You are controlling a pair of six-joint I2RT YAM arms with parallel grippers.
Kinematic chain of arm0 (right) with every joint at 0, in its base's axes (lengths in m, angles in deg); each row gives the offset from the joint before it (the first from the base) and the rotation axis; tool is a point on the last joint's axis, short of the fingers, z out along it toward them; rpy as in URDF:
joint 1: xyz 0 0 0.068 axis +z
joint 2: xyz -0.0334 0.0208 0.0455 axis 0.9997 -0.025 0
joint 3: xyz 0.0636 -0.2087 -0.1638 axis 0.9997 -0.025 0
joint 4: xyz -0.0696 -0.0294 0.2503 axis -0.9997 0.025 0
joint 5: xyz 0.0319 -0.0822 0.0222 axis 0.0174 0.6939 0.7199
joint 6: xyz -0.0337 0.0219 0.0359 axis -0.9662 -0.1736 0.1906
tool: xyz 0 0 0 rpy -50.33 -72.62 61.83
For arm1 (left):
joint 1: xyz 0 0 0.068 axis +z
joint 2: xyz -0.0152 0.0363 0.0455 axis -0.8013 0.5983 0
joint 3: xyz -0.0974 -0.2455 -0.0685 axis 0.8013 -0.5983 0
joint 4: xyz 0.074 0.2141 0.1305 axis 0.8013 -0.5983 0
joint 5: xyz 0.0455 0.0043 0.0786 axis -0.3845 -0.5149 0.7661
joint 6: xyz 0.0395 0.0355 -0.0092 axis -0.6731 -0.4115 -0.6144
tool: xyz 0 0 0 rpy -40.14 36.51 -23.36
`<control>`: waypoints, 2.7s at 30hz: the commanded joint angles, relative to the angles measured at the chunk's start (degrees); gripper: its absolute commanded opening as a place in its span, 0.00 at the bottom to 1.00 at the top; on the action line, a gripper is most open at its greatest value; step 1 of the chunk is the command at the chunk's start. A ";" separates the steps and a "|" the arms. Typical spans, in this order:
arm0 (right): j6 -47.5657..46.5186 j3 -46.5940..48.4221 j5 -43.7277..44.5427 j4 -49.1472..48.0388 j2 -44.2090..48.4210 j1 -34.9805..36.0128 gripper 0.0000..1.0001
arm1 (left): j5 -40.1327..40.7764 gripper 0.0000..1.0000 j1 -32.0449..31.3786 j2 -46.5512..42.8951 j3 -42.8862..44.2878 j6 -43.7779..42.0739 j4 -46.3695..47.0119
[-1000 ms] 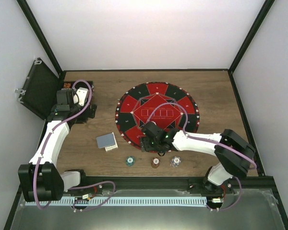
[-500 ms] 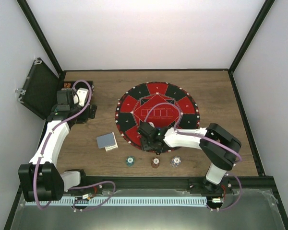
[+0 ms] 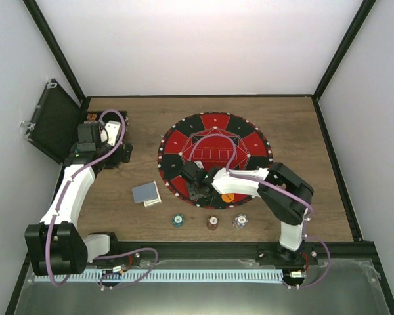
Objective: Distribute texas hold em gaming equipment
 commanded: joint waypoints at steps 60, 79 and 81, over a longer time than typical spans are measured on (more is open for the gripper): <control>-4.63 -3.57 2.73 2.26 2.72 -11.33 0.49 | -2.47 1.00 0.40 -0.71 5.17 2.07 -5.61; -12.92 14.33 4.11 -2.33 -13.23 -24.06 0.36 | -2.77 1.00 0.37 -0.52 6.35 1.97 -7.88; -13.83 18.45 3.70 -2.22 -16.22 -25.72 0.36 | -2.76 1.00 0.37 -0.32 6.35 1.83 -8.07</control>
